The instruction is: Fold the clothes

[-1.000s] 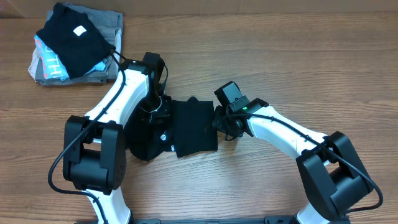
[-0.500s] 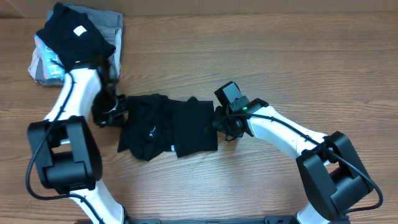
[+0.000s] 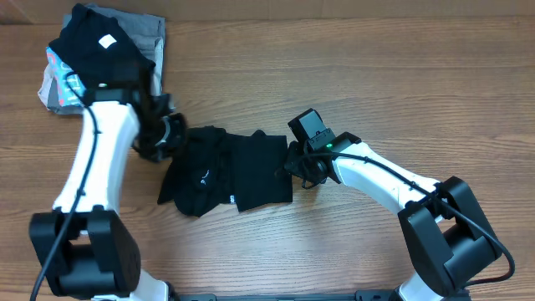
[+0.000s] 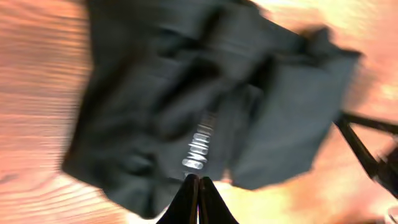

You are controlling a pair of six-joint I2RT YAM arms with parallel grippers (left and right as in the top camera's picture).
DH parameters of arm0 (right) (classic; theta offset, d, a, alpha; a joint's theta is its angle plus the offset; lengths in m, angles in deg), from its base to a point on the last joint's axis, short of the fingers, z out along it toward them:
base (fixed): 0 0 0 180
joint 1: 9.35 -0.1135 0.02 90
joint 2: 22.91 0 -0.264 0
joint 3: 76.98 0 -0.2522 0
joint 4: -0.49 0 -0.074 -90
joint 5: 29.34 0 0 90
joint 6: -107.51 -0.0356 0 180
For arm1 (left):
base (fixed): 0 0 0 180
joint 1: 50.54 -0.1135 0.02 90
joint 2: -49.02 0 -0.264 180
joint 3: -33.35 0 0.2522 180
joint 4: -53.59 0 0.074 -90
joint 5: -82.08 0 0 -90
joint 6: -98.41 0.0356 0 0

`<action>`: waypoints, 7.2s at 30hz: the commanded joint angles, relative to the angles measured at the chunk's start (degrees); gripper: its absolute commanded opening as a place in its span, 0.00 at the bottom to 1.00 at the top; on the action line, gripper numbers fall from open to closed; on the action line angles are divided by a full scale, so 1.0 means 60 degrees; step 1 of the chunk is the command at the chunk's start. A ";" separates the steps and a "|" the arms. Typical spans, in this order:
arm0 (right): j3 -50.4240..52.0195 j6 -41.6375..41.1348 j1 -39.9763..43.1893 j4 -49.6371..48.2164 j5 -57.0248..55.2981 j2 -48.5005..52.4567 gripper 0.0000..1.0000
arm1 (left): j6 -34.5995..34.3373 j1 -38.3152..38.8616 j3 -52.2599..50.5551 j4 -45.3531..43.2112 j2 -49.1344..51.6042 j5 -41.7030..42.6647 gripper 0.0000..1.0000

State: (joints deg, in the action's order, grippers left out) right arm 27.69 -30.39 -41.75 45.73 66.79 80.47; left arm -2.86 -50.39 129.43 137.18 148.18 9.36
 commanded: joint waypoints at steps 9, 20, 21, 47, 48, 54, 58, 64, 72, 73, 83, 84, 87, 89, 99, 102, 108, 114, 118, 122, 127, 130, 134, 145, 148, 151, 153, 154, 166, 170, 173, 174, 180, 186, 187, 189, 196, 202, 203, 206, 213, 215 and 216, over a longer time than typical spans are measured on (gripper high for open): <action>-0.0047 0.0051 -0.0025 0.0015 -0.0011 0.0036 0.42 | 0.1384 0.1035 -0.0160 -0.0284 0.2248 0.2386 0.04; -0.0047 0.0058 -0.0025 0.0022 -0.0011 0.0036 0.42 | 0.1067 0.0233 -0.0160 -0.0284 0.3319 0.0882 0.04; -0.0047 0.0058 -0.0025 0.0022 -0.0011 0.0036 0.42 | 0.1013 0.0058 -0.0160 -0.0280 0.3319 0.0787 0.04; -0.0896 0.1501 -0.1326 0.0284 -0.0022 -0.1410 0.73 | 0.0732 -0.2841 -0.0579 -0.0277 0.2452 0.0885 0.04; -0.1005 0.1494 -0.1537 0.0229 -0.0095 -0.1402 0.74 | 0.0732 -0.2841 -0.0572 -0.0273 0.2251 0.0925 0.04; -0.1024 0.1490 -0.2524 -0.0313 -0.0882 -0.1231 0.76 | 0.0739 -0.2783 -0.0572 -0.0142 0.1450 0.0947 0.39; -0.1024 0.1483 -0.3075 -0.0557 -0.1366 -0.0681 0.75 | 0.0736 -0.2772 -0.0572 -0.0142 0.1475 0.0954 0.40; -0.1024 0.1443 -0.3672 -0.0659 -0.2594 0.0142 0.72 | 0.0739 -0.2769 -0.0572 -0.0058 0.1475 0.1049 0.40; -0.1078 0.1351 -0.3901 -0.0951 -0.3082 0.0262 0.69 | 0.0739 -0.2769 -0.0572 -0.0022 0.1475 0.1049 0.40; -0.1078 0.1348 -0.3985 -0.0958 -0.3224 0.0295 0.69 | 0.0739 -0.2769 -0.0572 -0.0007 0.1475 0.1049 0.40; -0.1111 0.1453 -0.4816 -0.1435 -0.4193 0.0623 0.70 | 0.0739 -0.2769 -0.0572 0.0040 0.1475 0.1049 0.42; -0.1111 0.1450 -0.4823 -0.1450 -0.4273 0.0710 0.70 | 0.0743 -0.2769 -0.0572 0.0069 0.1475 0.1049 0.41; -0.1115 0.1453 -0.4790 -0.1461 -0.4386 0.0903 0.70 | 0.0743 -0.2769 -0.0572 0.0102 0.1475 0.1045 0.41; -0.1115 0.1450 -0.4703 -0.1523 -0.4411 0.1118 0.70 | 0.0743 -0.2769 -0.0572 0.0106 0.1475 0.1045 0.41; -0.1115 0.1235 -0.4575 -0.1563 -0.4568 0.1300 0.56 | 0.0747 -0.2769 -0.0572 0.0109 0.1475 0.1045 0.41; -0.1115 0.1231 -0.4564 -0.1563 -0.4641 0.1311 0.47 | 0.0761 -0.2769 -0.0572 0.0113 0.1475 0.1045 0.41; -0.1115 0.1202 -0.4528 -0.1628 -0.4659 0.1311 0.54 | 0.0787 -0.2769 -0.0572 0.0113 0.1475 0.1045 0.41; -0.1115 0.1206 -0.4503 -0.2124 -0.4648 0.1311 0.62 | 0.0812 -0.2769 -0.0572 0.0113 0.1475 0.1045 0.41; -0.1115 0.1206 -0.4368 -0.2277 -0.4543 0.1359 0.61 | 0.0812 -0.2769 -0.0572 0.0113 0.1475 0.1045 0.41; -0.1115 0.1202 -0.4109 -0.2310 -0.4426 0.1785 0.56 | 0.0812 -0.2769 -0.0572 0.0113 0.1475 0.1045 0.41; -0.1191 0.1104 -0.3759 -0.2262 -0.4000 0.1963 0.46 | 0.0816 -0.2769 -0.0572 0.0109 0.1475 0.1045 0.41; -0.1297 0.0984 -0.3748 -0.2149 -0.4007 0.1963 0.42 | 0.0816 -0.2769 -0.0572 0.0109 0.1475 0.1042 0.41; -0.1712 0.0980 -0.3748 -0.1577 -0.4007 0.1942 0.36 | 0.0845 -0.2769 -0.0572 0.0109 0.1475 0.1020 0.41; -0.2444 0.0659 -0.3697 -0.0430 -0.4029 0.1515 0.04 | 0.0889 -0.2769 -0.0576 0.0113 0.1475 0.1016 0.41; -0.2444 0.0423 -0.3661 0.0015 -0.4721 0.1333 0.04 | 0.0889 -0.2769 -0.0576 0.0113 0.1475 0.1013 0.41; -0.2444 0.0193 -0.3537 0.0634 -0.5329 0.1082 0.04 | 0.0889 -0.2769 -0.0576 0.0109 0.1475 0.1013 0.41; -0.2444 0.0193 -0.3359 0.0925 -0.5497 0.0878 0.04 | 0.0889 -0.2769 -0.0576 0.0106 0.1475 0.1016 0.41; -0.2444 0.0193 -0.3238 0.1075 -0.5599 0.0780 0.04 | 0.0889 -0.2769 -0.0576 0.0109 0.1475 0.1013 0.41; -0.2444 0.0208 -0.0900 0.2656 -0.5767 0.0291 0.04 | 0.0918 -0.2769 -0.0576 0.0109 0.1475 0.1013 0.41; -0.2444 0.0197 0.0178 0.3479 -0.5767 0.0288 0.04 | 0.0918 -0.2769 -0.0576 0.0109 0.1475 0.1016 0.42; -0.2444 0.0197 0.0780 0.3880 -0.5737 0.0288 0.04 | 0.0918 -0.2769 -0.0576 0.0106 0.1475 0.1016 0.42; -0.2444 0.0197 0.0947 0.4011 -0.5730 0.0288 0.04 | 0.0918 -0.2769 -0.0576 0.0106 0.1475 0.1016 0.42; -0.2444 0.0193 0.1840 0.4717 -0.5748 0.0288 0.59 | 0.0918 -0.2769 -0.0576 0.0106 0.1475 0.1016 0.42; -0.2452 -0.0831 0.2674 0.5734 -0.5734 0.0164 0.82 | 0.0918 -0.2769 -0.0576 0.0106 0.1475 0.1016 0.42; -0.2452 -0.0896 0.2750 0.5865 -0.5734 0.0051 0.82 | 0.0918 -0.2769 -0.0576 0.0106 0.1475 0.1016 0.42; -0.2452 -0.0878 0.2787 0.5989 -0.5686 -0.0284 0.82 | 0.0914 -0.2769 -0.0576 0.0066 0.1475 0.1020 0.42; -0.2452 0.2736 0.1985 0.4685 -0.3147 -0.1545 0.82 | 0.0914 -0.2769 -0.0576 0.0025 0.1475 0.1020 0.42; -0.2186 0.3814 0.1235 0.3938 -0.1854 -0.1231 0.75 | 0.0918 -0.2769 -0.0576 0.0076 0.1475 0.1020 0.42; -0.2073 0.3814 0.1180 0.3774 -0.1814 -0.1107 0.72 | 0.0918 -0.2769 -0.0576 0.0080 0.1475 0.1020 0.43; -0.1847 0.3807 0.1104 0.3537 -0.1840 -0.0641 0.69 | 0.0918 -0.2769 -0.0576 0.0113 0.1475 0.1020 0.43; -0.1840 0.3803 0.1122 0.3453 -0.2368 0.0444 0.70 | 0.0918 -0.2769 -0.0576 0.0135 0.1475 0.1020 0.42; -0.1840 0.3807 0.1122 0.3370 -0.2368 0.0601 0.70 | 0.0918 -0.2769 -0.0576 0.0131 0.1475 0.1020 0.42; -0.1840 0.3807 0.1122 0.3330 -0.2368 0.0659 0.69 | 0.0918 -0.2769 -0.0576 0.0124 0.1475 0.1020 0.43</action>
State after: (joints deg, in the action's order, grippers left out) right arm 16.68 -8.14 -35.17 66.45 53.76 83.96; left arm 1.99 -67.40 125.37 137.88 157.44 15.02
